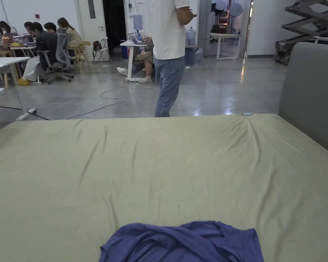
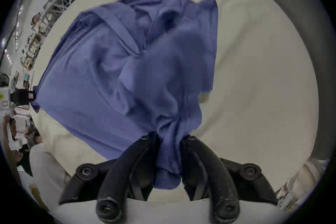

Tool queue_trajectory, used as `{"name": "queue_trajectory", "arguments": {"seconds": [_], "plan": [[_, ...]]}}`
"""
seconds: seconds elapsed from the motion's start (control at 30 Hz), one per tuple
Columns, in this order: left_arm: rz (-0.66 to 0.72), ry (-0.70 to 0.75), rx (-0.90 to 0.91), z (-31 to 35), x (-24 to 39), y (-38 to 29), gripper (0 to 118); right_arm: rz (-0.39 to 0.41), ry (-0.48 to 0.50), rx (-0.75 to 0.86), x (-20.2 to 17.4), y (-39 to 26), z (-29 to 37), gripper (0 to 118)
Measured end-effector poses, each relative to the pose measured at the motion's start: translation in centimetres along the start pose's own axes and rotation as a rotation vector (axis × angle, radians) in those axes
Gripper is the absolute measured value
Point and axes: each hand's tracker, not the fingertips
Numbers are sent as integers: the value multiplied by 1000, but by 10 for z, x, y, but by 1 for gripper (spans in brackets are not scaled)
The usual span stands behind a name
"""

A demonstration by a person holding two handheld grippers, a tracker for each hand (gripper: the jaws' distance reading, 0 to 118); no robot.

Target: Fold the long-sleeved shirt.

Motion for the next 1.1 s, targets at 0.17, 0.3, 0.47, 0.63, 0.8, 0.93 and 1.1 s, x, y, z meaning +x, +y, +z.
{"name": "queue_trajectory", "arguments": {"seconds": [0.17,0.3,0.47,0.63,0.8,0.93,1.1], "plan": [[72,13,-11,-25,-2,0,6,-11,-7,11,-1,9,20,55],[79,-113,104,31,10,-7,112,-12,-55,177,4,0,90,89],[-31,-162,235,103,42,-60,117,-86,62,315,-2,-51,171,89],[-170,-114,120,98,70,-121,15,-188,204,376,-22,-112,170,44],[-156,-234,41,73,83,-106,0,-168,196,334,-45,-124,143,0],[-168,-209,183,66,102,-26,115,-221,245,309,-43,-119,136,0],[-206,-3,232,8,115,103,118,-244,273,329,-35,-111,136,0]]}}
